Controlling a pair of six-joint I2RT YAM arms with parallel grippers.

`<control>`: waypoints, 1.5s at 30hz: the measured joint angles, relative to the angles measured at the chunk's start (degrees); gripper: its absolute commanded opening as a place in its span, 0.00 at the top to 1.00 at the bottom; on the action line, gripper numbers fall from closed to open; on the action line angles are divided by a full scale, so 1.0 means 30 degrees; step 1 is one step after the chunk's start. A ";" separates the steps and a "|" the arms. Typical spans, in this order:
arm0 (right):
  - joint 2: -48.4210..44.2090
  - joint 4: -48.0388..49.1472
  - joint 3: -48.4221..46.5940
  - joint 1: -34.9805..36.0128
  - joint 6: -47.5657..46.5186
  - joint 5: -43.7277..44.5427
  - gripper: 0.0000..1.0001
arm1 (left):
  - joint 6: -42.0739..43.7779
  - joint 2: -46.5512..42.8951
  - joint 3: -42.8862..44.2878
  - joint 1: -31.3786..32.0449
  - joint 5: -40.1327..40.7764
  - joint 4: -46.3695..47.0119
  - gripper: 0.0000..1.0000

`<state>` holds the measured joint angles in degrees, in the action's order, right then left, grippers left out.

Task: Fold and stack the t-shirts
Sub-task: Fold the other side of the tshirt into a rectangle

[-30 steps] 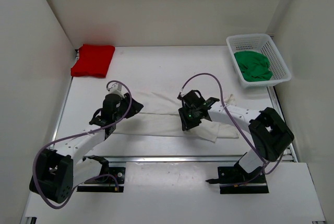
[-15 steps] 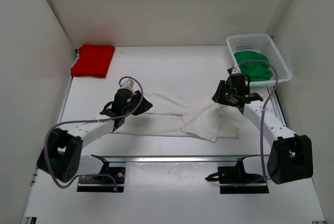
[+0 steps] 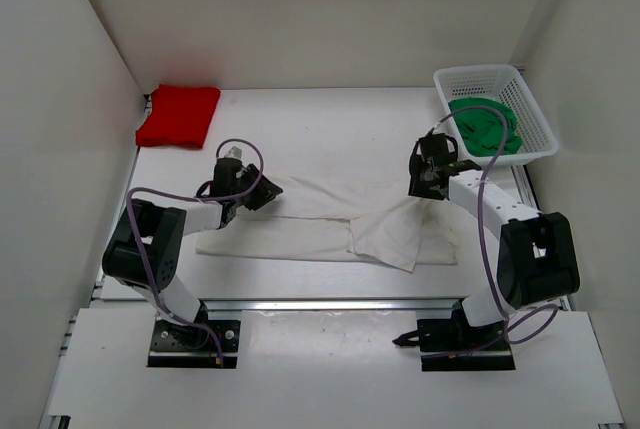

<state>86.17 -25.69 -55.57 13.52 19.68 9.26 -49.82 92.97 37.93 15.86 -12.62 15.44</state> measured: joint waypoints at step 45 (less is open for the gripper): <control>-0.1231 0.5544 0.5049 -0.5960 0.2710 -0.3643 0.74 | -0.3045 -0.1450 -0.4175 -0.3818 -0.1435 0.3373 0.55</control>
<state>82.48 -9.06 -40.42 -4.36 27.81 -1.67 -58.96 88.62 25.41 4.40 -16.93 25.56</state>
